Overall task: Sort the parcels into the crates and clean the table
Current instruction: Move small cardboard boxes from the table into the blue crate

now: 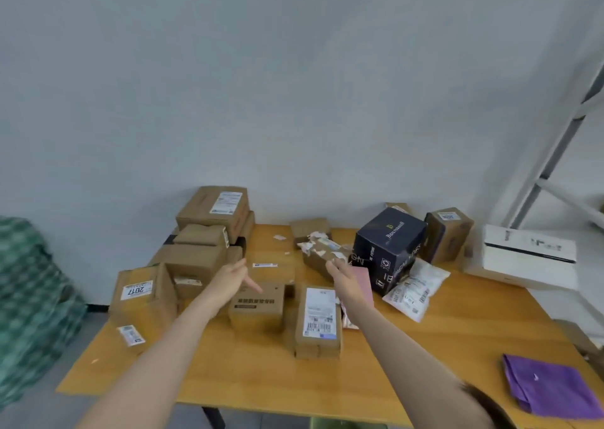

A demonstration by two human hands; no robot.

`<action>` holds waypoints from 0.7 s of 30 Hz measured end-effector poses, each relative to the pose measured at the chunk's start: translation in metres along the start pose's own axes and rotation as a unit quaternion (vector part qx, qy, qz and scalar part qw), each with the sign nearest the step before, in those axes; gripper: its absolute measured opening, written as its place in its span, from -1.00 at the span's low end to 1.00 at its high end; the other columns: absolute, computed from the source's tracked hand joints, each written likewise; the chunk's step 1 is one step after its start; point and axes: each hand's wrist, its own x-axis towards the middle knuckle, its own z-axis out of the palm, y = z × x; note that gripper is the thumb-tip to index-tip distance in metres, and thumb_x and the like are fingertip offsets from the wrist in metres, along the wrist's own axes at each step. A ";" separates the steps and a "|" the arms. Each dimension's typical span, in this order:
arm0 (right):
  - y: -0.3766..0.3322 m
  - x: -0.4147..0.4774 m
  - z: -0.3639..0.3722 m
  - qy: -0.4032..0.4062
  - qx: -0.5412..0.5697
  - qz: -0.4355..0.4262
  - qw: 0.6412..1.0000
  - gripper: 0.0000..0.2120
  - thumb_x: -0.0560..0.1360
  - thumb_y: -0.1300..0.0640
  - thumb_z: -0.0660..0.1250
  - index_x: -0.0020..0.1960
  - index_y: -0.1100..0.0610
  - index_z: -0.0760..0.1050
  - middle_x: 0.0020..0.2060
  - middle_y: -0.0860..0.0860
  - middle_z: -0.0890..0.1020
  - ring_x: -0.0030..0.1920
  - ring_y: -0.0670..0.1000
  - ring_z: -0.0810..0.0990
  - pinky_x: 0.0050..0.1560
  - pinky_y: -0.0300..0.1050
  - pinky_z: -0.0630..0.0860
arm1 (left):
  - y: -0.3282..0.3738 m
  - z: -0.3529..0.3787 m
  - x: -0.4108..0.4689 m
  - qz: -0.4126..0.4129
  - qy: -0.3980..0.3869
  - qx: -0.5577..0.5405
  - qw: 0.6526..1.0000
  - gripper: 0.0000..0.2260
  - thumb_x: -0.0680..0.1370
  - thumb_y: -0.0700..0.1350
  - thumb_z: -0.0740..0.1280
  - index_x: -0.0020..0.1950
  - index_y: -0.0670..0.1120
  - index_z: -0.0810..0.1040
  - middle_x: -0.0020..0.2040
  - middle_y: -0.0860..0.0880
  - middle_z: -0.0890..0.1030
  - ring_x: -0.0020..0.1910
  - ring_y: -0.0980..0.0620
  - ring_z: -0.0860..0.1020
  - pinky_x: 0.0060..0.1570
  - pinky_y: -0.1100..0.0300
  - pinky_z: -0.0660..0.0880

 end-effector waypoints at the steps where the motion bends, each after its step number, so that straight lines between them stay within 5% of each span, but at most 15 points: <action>1: 0.002 0.004 0.010 -0.014 -0.007 0.009 1.000 -0.46 0.61 -0.08 0.14 0.54 0.00 0.09 0.51 -0.02 0.16 0.49 0.07 0.16 0.42 0.03 0.16 | -0.011 -0.005 0.001 -0.013 0.004 -0.009 1.000 -0.42 0.68 -0.05 -0.07 -0.20 -0.11 0.72 0.54 0.03 0.16 0.51 0.03 0.08 0.46 0.01 0.01; 7: 0.010 0.033 0.057 -0.090 -0.053 0.053 0.993 -0.41 0.61 -0.07 0.15 0.56 0.05 0.02 0.52 0.02 0.13 0.50 0.10 0.14 0.44 0.03 0.13 | -0.052 -0.010 0.003 -0.083 0.010 -0.037 0.996 -0.45 0.68 -0.03 -0.11 -0.01 -0.11 0.69 0.54 -0.07 0.13 0.52 -0.02 0.06 0.46 0.05 -0.03; 11: 0.020 0.054 0.090 -0.115 -0.066 0.087 0.987 -0.36 0.61 -0.10 0.14 0.56 0.09 -0.04 0.50 0.06 0.19 0.48 0.12 0.18 0.45 0.04 0.17 | -0.078 -0.009 0.018 -0.128 -0.018 -0.062 0.990 -0.61 0.66 -0.12 0.02 0.49 -0.11 0.25 0.54 -0.07 0.13 0.51 -0.04 0.11 0.45 0.07 0.07; 16: 0.034 0.094 0.117 -0.144 -0.112 0.113 0.977 -0.43 0.65 0.05 0.09 0.53 0.18 -0.08 0.38 0.09 0.38 0.27 0.06 0.44 0.07 -0.21 0.40 | -0.105 -0.025 0.054 -0.207 -0.047 -0.039 0.976 -0.59 0.66 -0.10 0.07 0.51 -0.13 0.18 0.51 -0.06 0.21 0.47 -0.04 0.21 0.40 0.12 0.18; 21: 0.039 0.125 0.117 -0.148 -0.091 0.142 0.975 -0.84 0.60 0.18 0.12 0.17 0.09 0.33 0.07 0.06 0.56 0.11 0.09 0.55 0.13 0.00 0.54 | -0.103 -0.026 0.094 -0.279 -0.099 -0.041 0.954 -0.67 0.61 -0.20 0.09 0.38 -0.12 0.31 0.17 -0.09 0.45 0.18 0.03 0.45 0.19 0.22 0.37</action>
